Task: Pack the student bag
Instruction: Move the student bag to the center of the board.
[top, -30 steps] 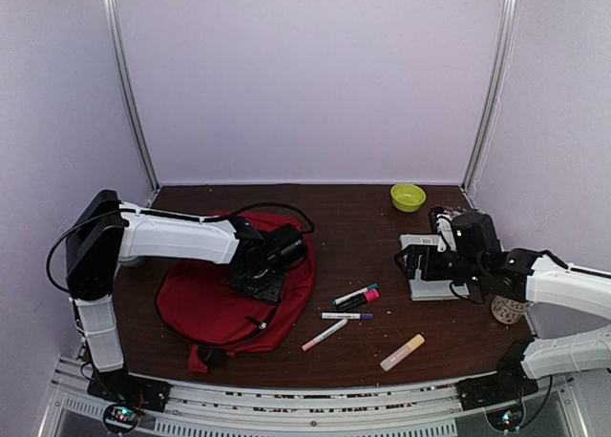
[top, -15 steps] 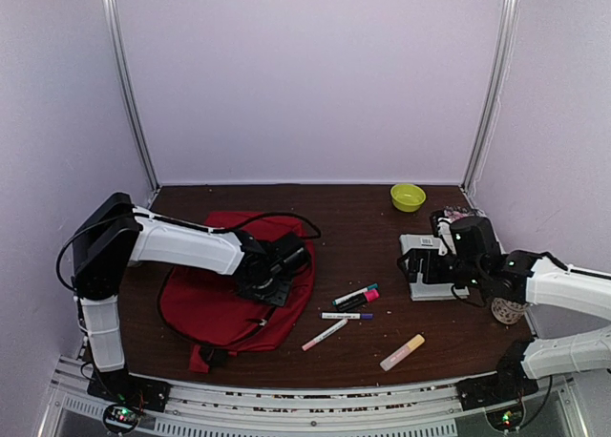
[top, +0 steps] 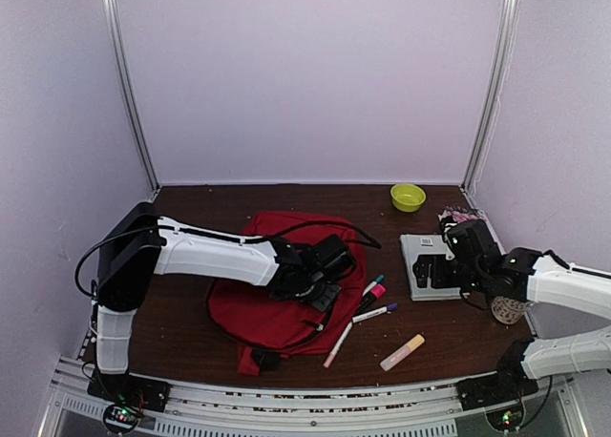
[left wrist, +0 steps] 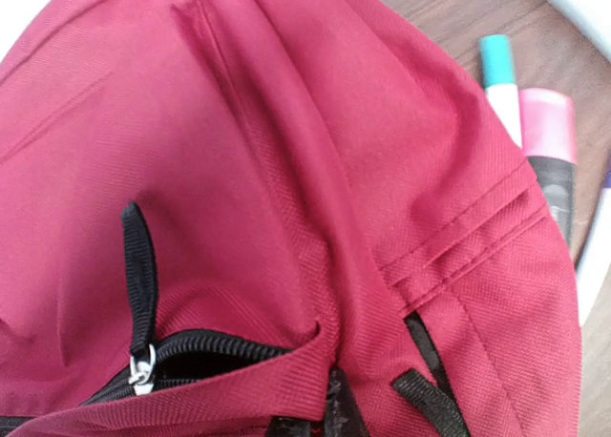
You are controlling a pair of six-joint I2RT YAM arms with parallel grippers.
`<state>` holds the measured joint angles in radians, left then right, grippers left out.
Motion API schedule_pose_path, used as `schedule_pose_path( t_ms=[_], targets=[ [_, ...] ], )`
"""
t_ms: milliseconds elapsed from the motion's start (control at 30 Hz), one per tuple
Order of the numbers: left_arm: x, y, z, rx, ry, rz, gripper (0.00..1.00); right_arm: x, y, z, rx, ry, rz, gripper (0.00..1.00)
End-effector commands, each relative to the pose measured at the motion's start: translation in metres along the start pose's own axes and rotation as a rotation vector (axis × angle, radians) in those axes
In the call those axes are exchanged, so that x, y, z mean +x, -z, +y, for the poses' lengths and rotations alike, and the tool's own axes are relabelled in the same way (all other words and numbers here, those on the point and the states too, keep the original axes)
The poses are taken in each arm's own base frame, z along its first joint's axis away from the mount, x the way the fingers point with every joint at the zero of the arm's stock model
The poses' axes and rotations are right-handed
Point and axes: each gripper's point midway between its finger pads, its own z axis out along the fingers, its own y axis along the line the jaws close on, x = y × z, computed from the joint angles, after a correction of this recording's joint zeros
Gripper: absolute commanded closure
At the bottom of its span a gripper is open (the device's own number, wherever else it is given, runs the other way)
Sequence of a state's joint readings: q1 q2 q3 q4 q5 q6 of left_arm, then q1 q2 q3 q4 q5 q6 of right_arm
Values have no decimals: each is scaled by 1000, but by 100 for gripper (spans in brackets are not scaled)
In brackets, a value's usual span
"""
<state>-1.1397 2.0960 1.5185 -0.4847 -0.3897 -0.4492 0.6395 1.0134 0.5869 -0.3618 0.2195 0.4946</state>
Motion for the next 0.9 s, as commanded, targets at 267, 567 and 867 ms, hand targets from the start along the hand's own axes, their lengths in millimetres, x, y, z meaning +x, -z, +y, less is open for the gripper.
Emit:
schedule_pose_path(
  t_ms=[267,567,867],
  targets=[
    [-38,27,19,-65,-28,-102,100,-24,24,51,-294,-26,-71,0],
    [-56,82,27,31,5,-172,100,-19,32,92,-496,-87,-46,0],
    [-58,91,16,217,132,-172,100,-17,50,143,-676,-66,-51,0]
  ],
)
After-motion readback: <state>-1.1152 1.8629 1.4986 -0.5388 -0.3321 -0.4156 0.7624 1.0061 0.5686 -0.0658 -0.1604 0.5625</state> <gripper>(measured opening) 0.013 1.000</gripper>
